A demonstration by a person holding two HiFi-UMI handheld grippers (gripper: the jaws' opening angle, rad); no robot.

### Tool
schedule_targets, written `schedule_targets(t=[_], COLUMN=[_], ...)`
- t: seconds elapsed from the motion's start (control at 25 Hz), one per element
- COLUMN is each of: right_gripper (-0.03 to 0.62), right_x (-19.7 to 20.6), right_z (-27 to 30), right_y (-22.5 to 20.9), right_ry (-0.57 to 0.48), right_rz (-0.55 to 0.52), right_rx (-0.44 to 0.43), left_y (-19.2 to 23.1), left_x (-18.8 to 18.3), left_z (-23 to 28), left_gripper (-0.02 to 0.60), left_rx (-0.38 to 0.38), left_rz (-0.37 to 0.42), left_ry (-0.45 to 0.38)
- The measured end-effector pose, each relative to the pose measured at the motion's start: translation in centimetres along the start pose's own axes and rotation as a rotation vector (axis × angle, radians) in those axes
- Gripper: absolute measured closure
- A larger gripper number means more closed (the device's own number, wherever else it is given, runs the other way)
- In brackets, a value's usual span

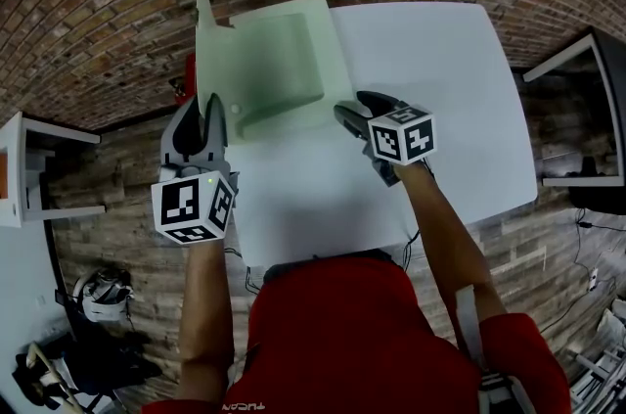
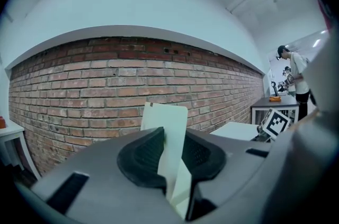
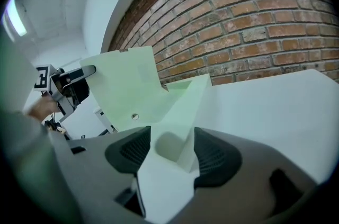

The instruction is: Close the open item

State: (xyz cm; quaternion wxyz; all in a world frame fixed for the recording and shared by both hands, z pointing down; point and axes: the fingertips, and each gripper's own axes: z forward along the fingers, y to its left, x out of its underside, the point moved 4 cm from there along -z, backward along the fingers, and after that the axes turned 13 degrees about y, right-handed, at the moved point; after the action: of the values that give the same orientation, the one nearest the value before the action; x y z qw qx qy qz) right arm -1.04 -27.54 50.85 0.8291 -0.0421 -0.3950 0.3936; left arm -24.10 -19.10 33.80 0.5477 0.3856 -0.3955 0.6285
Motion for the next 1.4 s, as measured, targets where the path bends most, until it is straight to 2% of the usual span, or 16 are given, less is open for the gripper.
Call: schedule_targets(t=[0.68,1.4], right_gripper=[0.357,0.357], right_x=[0.6,0.8], right_z=[0.8,0.8], right_y=[-0.1,-0.1], right_ry=[0.038,0.024], right_rz=[-0.049,-0.060], right_rx=[-0.036,-0.047], left_y=[-5.0,-12.1], left_x=[-0.1,1.6], left_z=[2.0,6.1], left_gripper=[0.526,0.525], left_rx=[0.074,0.169], left_rz=[0.067,0.212], left_ry=[0.026,0.124])
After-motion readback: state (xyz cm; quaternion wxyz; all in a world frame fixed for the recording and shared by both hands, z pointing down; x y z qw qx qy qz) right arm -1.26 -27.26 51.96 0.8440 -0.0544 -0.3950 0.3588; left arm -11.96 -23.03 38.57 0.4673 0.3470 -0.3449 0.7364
